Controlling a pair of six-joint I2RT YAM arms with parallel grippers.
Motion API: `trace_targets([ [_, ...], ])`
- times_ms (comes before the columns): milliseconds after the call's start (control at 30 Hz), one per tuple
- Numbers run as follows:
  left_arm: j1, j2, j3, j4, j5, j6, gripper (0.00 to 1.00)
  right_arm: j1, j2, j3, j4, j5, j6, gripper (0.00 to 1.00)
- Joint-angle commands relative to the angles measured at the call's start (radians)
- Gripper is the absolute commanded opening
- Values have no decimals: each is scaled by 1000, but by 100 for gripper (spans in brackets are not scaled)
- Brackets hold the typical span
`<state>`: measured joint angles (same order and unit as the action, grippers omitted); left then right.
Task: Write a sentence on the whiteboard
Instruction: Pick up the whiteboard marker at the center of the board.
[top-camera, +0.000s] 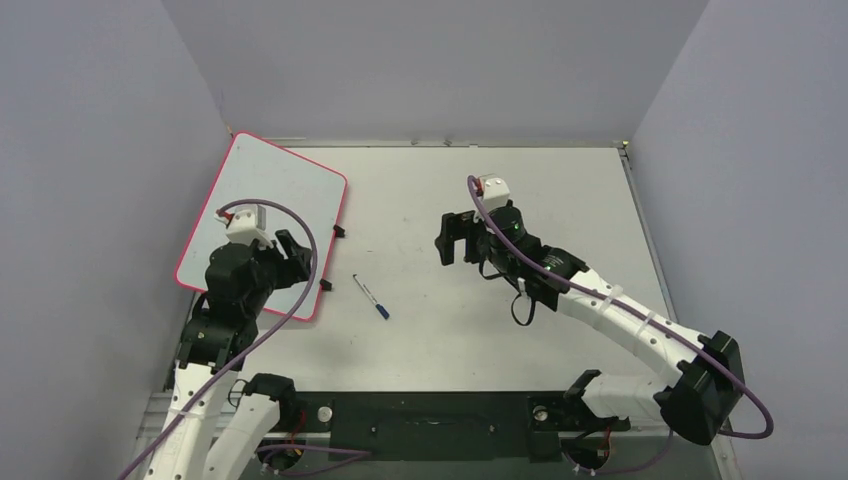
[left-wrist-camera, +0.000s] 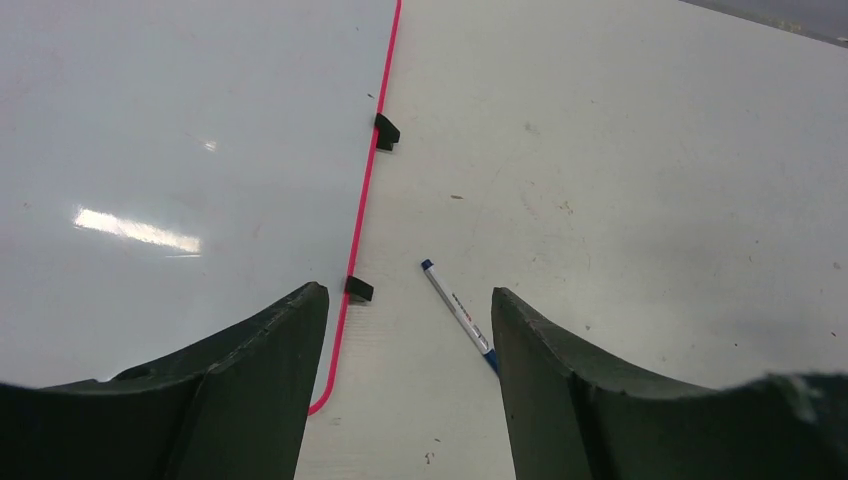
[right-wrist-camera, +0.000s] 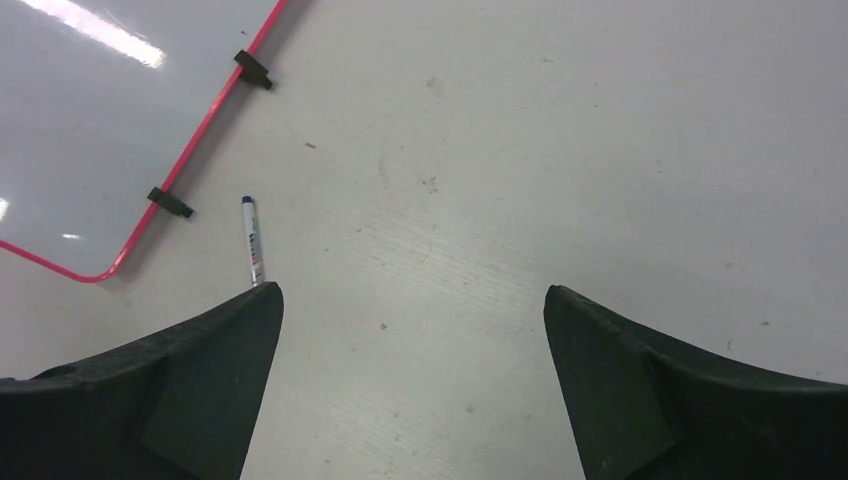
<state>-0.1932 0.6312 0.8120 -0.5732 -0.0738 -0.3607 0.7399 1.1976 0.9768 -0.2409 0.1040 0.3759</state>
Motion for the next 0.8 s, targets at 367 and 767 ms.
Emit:
trace_targets([
  [367,8,-7,13,16,-77,-11,58,239,405,262,-23,-89,-56,89],
  [767,13,-19,14,5,-112,-15,58,344,734,486,-79,-92,-92,69],
])
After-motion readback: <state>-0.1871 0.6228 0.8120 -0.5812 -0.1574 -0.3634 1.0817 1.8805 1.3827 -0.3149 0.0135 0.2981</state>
